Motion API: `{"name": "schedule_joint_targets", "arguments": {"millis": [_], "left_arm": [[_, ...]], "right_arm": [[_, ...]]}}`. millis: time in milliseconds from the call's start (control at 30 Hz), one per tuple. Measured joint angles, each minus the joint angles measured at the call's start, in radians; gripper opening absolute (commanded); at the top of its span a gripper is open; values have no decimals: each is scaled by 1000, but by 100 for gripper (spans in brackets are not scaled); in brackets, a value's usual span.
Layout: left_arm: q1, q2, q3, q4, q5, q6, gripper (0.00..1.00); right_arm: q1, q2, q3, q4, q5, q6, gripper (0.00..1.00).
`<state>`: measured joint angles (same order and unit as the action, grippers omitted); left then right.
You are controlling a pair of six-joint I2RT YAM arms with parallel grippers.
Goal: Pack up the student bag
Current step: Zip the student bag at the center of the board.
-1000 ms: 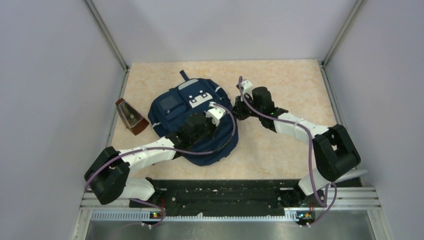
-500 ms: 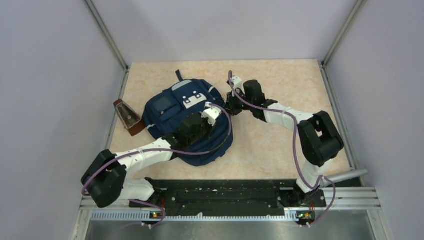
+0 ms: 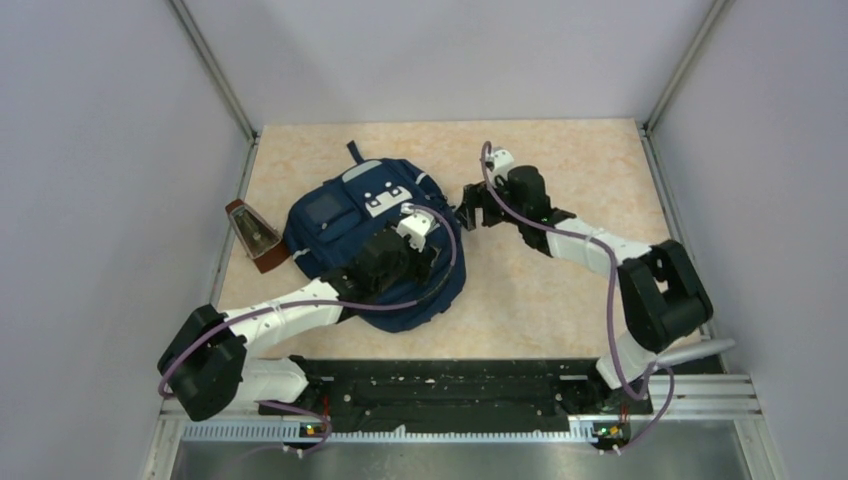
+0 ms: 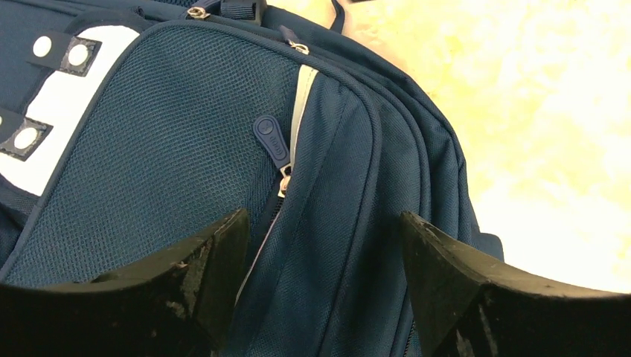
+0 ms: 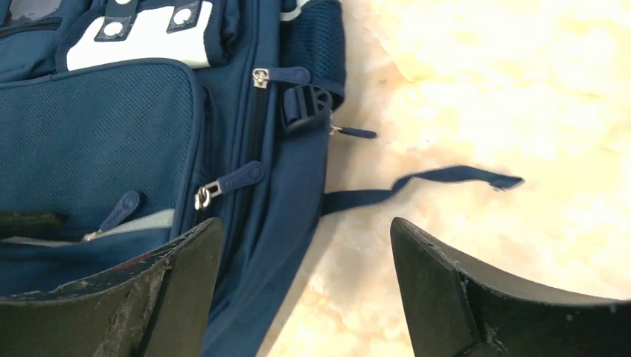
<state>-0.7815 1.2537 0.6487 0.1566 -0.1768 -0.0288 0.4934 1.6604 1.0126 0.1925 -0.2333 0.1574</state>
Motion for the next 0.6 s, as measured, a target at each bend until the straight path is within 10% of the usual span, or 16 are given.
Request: {"name": "schedule_joint_targets", "arguments": {"millis": [600], "left_arm": [[309,-257,3,-125,17,-232,89]], "right_arm": [[-299,-668,-325,-172,226,48,85]]}}
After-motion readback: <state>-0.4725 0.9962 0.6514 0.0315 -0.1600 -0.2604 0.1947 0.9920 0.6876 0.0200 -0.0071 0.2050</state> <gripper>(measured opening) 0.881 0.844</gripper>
